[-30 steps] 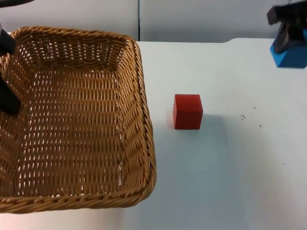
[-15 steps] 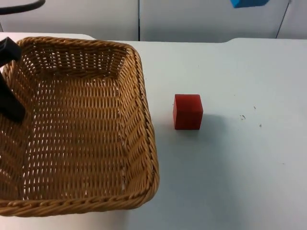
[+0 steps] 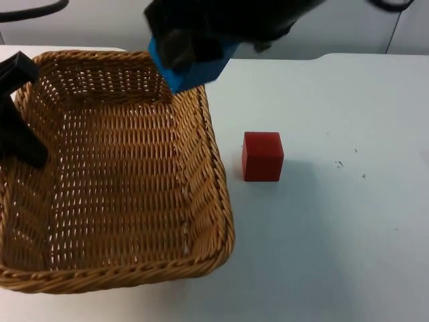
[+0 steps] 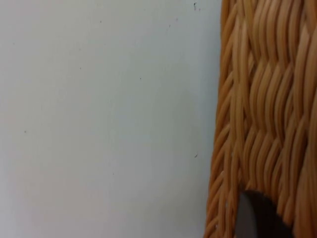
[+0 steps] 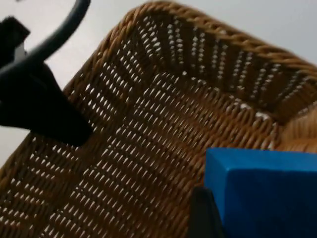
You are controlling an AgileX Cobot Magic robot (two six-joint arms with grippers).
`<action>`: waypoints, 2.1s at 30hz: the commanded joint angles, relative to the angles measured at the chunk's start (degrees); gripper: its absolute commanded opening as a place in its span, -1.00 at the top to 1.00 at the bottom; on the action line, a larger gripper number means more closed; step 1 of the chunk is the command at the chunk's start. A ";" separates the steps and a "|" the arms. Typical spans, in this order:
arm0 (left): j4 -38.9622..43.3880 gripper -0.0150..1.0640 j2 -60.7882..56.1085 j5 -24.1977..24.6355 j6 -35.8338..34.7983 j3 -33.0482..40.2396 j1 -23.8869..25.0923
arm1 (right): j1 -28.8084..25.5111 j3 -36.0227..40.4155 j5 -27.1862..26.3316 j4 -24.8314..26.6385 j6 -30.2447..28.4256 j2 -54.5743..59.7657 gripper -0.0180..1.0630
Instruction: Pick up the basket with the left hand and place the blue cube into the basket with the right hand.
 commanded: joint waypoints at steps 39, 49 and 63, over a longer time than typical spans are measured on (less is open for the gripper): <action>-1.82 0.98 -0.02 0.56 0.24 -0.59 -0.09 | 3.90 -16.23 5.65 0.07 -1.74 21.75 -0.44; -1.83 0.98 -0.02 0.01 0.39 -0.59 -0.09 | 3.90 -16.34 10.65 -1.60 -3.18 14.13 -0.63; -2.04 0.98 6.58 -1.34 0.39 -6.04 -0.09 | 3.90 -16.00 22.51 -5.69 -3.18 2.19 -0.51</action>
